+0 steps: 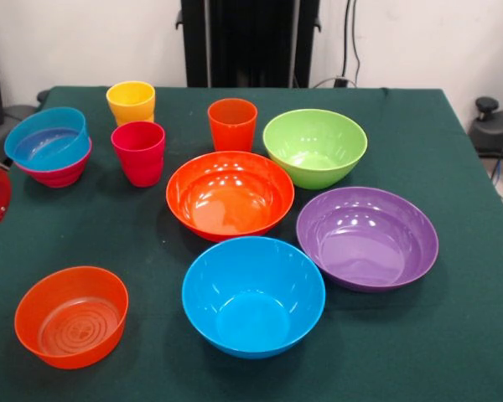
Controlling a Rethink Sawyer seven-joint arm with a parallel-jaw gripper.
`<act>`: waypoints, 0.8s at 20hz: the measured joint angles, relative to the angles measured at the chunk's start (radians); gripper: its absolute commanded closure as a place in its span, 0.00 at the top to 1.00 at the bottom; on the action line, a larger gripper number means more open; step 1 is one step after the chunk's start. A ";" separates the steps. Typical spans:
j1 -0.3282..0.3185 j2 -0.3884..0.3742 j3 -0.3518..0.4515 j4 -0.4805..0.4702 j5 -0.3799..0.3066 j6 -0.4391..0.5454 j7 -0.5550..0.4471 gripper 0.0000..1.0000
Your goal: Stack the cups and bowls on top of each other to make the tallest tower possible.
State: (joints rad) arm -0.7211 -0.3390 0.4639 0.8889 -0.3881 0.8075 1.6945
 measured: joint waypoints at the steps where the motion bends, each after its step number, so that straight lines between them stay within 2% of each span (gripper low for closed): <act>1: 0.001 0.000 -0.006 0.000 0.005 0.000 0.000 1.00; 16: 0.033 0.000 -0.055 -0.001 0.032 0.000 0.000 1.00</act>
State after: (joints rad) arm -0.6878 -0.3390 0.4090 0.8879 -0.3562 0.8075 1.6945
